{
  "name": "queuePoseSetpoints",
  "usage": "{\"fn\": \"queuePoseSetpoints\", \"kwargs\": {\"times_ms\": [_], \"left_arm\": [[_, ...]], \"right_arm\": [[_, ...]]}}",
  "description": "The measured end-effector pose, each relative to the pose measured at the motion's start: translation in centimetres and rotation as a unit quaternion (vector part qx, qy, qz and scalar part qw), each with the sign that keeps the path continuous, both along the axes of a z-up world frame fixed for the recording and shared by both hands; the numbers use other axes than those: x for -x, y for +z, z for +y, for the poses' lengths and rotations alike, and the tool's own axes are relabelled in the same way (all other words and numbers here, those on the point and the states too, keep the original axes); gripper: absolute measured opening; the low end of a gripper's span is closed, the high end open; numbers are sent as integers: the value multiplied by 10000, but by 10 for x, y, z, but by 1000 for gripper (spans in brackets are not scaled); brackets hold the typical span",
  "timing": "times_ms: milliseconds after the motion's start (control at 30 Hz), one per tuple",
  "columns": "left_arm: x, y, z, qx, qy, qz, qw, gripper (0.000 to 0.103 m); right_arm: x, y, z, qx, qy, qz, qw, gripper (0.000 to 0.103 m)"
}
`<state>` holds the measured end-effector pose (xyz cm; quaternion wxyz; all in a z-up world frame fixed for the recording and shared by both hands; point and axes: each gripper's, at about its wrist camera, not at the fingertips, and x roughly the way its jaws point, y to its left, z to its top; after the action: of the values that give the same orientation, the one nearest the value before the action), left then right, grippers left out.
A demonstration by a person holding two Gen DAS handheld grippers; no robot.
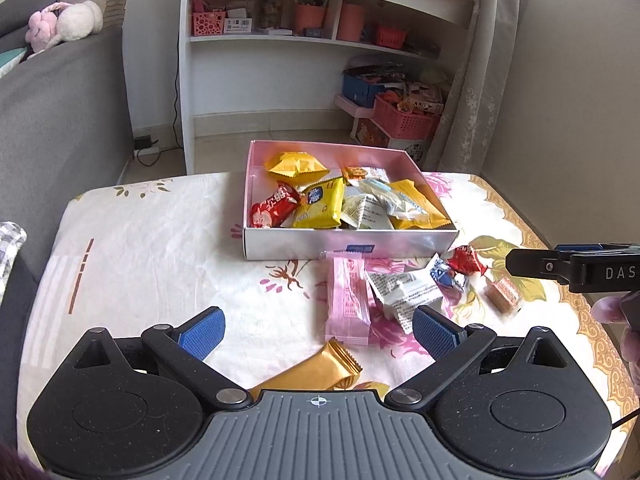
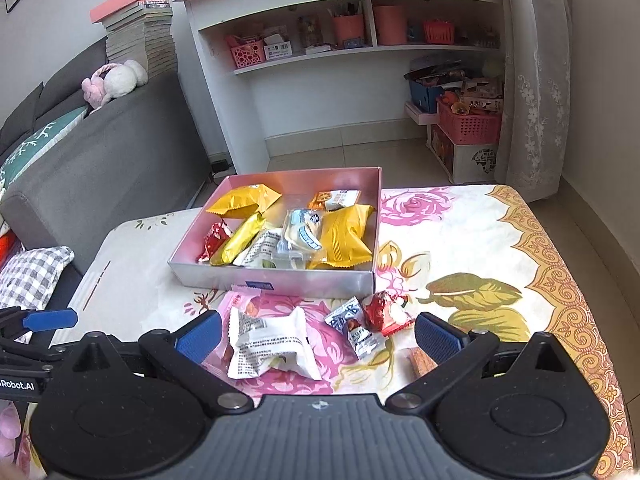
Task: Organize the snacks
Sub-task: 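Withdraw both tools and move the left tool to the gold bar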
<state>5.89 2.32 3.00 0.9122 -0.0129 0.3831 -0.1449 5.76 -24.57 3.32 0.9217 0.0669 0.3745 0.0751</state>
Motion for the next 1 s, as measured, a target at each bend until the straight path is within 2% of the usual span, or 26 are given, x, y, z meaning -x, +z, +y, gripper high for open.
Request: {"fn": "queuePoseSetpoints", "kwargs": {"times_ms": [433, 633, 1000], "left_arm": [[22, -40, 13, -459, -601, -20, 9971, 101], [22, -63, 14, -889, -1088, -280, 9897, 101], [13, -90, 7, -1037, -1483, 4, 9835, 101]], "right_arm": [[26, -33, 2, 814, 457, 65, 9956, 96], [31, -51, -4, 1132, 745, 39, 9908, 96], [21, -80, -27, 1308, 917, 329, 9866, 96]]}}
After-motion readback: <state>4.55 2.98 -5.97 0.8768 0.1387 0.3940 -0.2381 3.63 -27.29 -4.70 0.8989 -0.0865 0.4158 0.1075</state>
